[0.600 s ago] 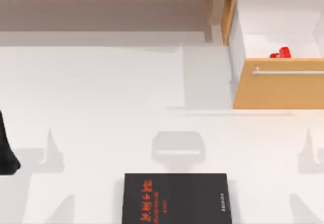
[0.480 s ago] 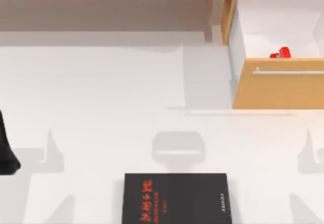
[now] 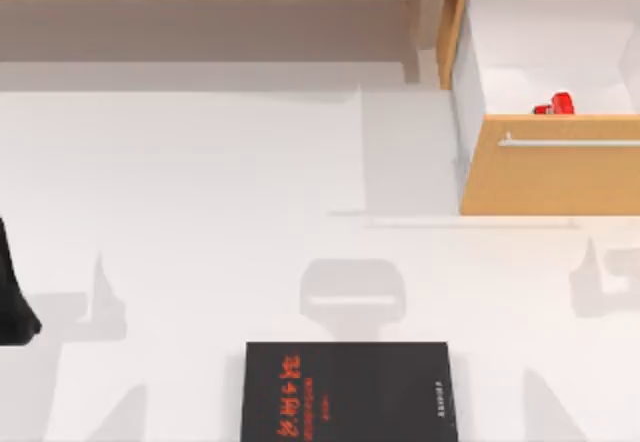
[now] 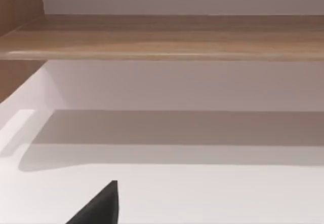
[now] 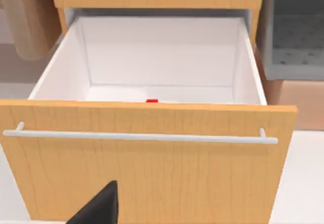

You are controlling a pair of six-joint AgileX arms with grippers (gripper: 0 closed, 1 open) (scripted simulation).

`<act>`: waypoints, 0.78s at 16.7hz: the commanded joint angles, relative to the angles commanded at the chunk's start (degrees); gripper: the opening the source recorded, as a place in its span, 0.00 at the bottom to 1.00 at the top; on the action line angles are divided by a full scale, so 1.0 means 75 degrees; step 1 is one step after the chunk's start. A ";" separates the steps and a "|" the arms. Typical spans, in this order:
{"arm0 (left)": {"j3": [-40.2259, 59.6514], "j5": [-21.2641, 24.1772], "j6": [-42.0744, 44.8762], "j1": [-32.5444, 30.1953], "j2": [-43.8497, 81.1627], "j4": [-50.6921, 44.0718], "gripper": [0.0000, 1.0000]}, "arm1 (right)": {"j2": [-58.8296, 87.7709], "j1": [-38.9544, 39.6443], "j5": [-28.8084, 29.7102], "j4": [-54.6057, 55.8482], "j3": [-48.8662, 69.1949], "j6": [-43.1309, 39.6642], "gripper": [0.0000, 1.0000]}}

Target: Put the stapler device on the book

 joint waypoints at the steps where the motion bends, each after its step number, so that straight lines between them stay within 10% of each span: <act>1: 0.0000 0.0000 0.0000 0.0000 0.0000 0.0000 1.00 | 0.0652 0.0066 -0.0035 -0.0370 0.0569 0.0017 1.00; 13: 0.0000 0.0000 0.0000 0.0000 0.0000 0.0000 1.00 | 0.9976 0.0604 -0.0247 -0.5029 0.8831 0.0014 1.00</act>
